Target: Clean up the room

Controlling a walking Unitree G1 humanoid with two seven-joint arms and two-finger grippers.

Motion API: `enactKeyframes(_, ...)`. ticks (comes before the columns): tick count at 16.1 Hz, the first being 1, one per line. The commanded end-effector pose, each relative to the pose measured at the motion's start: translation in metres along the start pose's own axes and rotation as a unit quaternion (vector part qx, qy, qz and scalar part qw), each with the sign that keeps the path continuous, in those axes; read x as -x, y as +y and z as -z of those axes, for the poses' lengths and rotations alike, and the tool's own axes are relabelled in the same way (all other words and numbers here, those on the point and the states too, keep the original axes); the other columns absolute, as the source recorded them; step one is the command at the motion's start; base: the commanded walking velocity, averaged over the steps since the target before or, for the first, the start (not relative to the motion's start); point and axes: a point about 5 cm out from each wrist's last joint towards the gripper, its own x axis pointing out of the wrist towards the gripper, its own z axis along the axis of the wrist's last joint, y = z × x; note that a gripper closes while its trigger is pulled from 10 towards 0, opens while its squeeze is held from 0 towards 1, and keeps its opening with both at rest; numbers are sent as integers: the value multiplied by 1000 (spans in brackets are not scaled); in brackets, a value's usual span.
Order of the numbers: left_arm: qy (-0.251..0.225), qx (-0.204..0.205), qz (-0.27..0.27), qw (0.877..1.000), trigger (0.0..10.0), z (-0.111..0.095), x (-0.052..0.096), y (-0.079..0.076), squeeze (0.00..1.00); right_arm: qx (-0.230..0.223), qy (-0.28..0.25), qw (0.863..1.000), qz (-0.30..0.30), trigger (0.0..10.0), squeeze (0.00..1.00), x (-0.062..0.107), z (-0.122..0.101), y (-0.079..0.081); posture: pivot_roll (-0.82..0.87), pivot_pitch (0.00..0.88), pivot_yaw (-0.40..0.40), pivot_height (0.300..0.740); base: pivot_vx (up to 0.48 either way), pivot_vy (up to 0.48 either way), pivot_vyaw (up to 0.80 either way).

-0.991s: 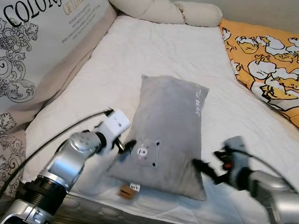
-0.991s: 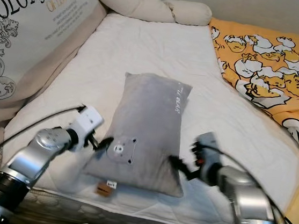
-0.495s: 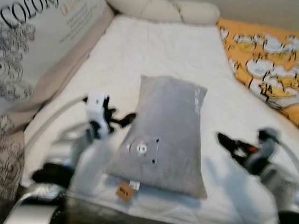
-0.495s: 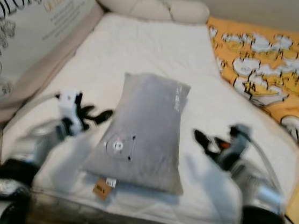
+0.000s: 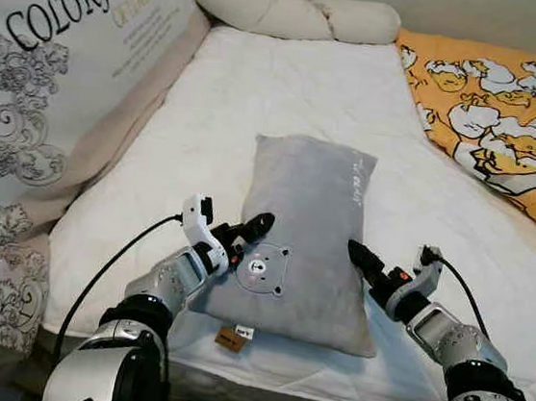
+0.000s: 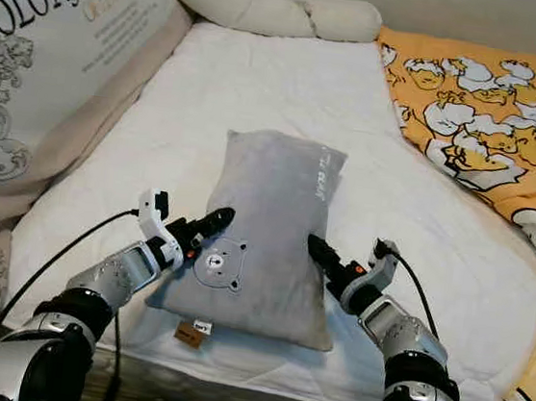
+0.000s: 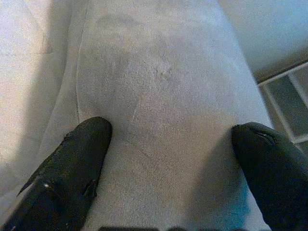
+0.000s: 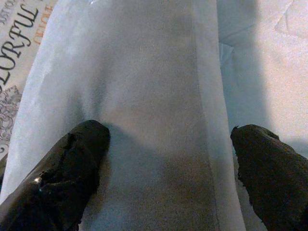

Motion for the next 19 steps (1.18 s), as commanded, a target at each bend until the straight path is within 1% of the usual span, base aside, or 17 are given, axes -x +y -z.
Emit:
enactKeyframes(1, 17, 3, 30, 999, 10000, 6, -4, -8, 27, -4, 4, 1000, -10, 10000, 0, -5, 5, 4, 13, 0, 52, 740, 0, 0, 0)
enactKeyframes(2, 60, -14, 61, 996, 10000, 20, -4, -11, 0, -7, 18, 1000, -20, 6000, 0, -8, 13, 5, 11, 0, 51, 740, 0, 0, 0)
enactKeyframes(3, 81, -24, 70, 994, 10000, 28, -3, -11, 0, -8, 24, 999, -28, 0, 0, -9, 17, 6, 11, 0, 50, 740, 0, 0, 0)
enactKeyframes(4, 101, -38, 61, 992, 10000, 36, -2, -9, 0, -7, 28, 999, -35, 0, 0, -11, 20, 8, 12, 0, 49, 740, 0, 0, 0)
enactKeyframes(5, 113, -49, 43, 991, 4824, 39, -2, -6, 0, -8, 29, 999, -45, 0, 0, -12, 21, 9, 13, 0, 48, 740, 0, 0, 0)
enactKeyframes(6, 127, -54, 11, 990, 0, 41, -1, -1, 0, -3, 32, 998, -47, 0, 0, -13, 22, 11, 13, 0, 48, 740, 0, 0, 0)
enactKeyframes(7, 130, -58, 7, 990, 0, 42, 0, 1, 0, -2, 31, 998, -47, 0, 0, -14, 22, 11, 14, 0, 47, 740, 0, 0, 0)
enactKeyframes(8, 130, -60, 5, 990, 0, 42, 2, 3, 0, 10, 33, 999, -38, 0, 0, -17, 24, 12, 16, 0, 45, 740, 0, 0, 0)
enactKeyframes(10, 126, -58, 10, 990, 0, 41, 2, 2, 0, 20, 39, 999, -32, 0, 0, -18, 26, 11, 19, 0, 42, 740, 0, 0, 0)
enactKeyframes(11, 122, -60, 13, 991, 0, 39, 2, 2, 0, 31, 55, 998, -15, 0, 0, -20, 31, 10, 25, 0, 37, 740, 0, 0, 0)
enactKeyframes(12, 118, -64, 12, 991, 0, 37, 1, 2, 0, 31, 54, 998, -5, 0, 0, -21, 32, 10, 32, 0, 33, 740, 0, 0, 0)
enactKeyframes(14, 114, -78, 3, 990, 0, 33, 2, 5, 0, 43, 29, 999, -5, 0, 0, -27, 29, 16, 44, 0, 24, 740, 0, 0, 0)
enactKeyframes(15, 114, -86, -3, 990, 0, 32, 3, 6, 0, 56, 21, 998, -8, 0, 0, -29, 28, 19, 46, 0, 23, 740, 0, 0, 0)
enactKeyframes(16, 111, -90, -16, 990, 0, 31, 6, 11, 0, 92, 33, 995, -5, 0, 0, -33, 32, 23, 51, 0, 20, 740, 0, 0, 0)
enactKeyframes(17, 108, -91, -24, 990, 0, 29, 7, 13, 0, 97, 34, 995, -4, 0, 0, -36, 35, 26, 53, 0, 17, 740, 0, 0, 0)
enactKeyframes(19, 108, -93, -23, 990, 0, 29, 8, 14, 0, 89, 26, 996, -16, 0, 0, -38, 36, 31, 59, 0, 14, 740, 0, 0, 0)
